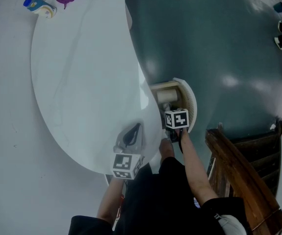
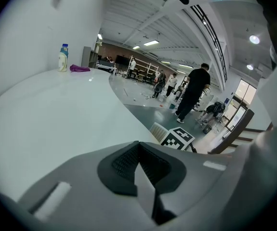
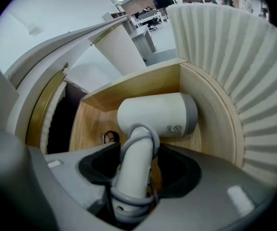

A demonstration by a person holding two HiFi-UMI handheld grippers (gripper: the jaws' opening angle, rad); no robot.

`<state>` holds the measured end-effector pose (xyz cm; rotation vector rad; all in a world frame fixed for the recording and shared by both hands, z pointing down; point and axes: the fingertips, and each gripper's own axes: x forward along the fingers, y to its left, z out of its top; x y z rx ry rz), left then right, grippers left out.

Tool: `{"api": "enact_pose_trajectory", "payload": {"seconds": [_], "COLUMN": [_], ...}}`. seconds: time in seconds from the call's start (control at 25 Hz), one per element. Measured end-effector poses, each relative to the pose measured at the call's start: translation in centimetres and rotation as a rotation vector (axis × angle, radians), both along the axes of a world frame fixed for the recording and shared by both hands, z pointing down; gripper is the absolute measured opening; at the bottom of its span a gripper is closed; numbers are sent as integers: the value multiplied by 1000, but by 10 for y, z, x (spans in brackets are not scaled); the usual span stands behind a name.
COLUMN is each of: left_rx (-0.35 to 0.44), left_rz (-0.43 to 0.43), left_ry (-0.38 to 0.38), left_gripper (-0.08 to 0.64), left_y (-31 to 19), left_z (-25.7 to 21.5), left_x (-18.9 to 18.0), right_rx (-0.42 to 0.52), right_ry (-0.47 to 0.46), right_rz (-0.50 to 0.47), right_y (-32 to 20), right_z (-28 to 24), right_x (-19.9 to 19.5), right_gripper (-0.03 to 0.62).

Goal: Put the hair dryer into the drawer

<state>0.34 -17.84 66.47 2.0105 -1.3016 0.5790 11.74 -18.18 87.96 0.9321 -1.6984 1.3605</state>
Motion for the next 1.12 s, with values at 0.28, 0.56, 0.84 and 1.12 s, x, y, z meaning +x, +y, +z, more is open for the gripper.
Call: {"api": "enact_pose_trajectory", "payload": {"seconds": [0.28,0.56,0.84,1.12], "left_rx": [2,10,30,80], "left_rz": [4,-3,-5,14], "left_ry": [-7,-18,-25,-35], "left_gripper": [6,6,6,6], "left_y": [7,12,14,13], "left_z": [1,-5,-18,-45], "left_x": [0,-3,-5,1], "right_rx": [-3,20,64,168], "right_ry": [12,13,1,-22], "right_rz": [-4,5,-2,-6], "right_y": [0,0,-1,-9], "right_z": [2,-1,-20,-68], "right_x": [0,1,6,10], "right_gripper": [244,245,247,247]}}
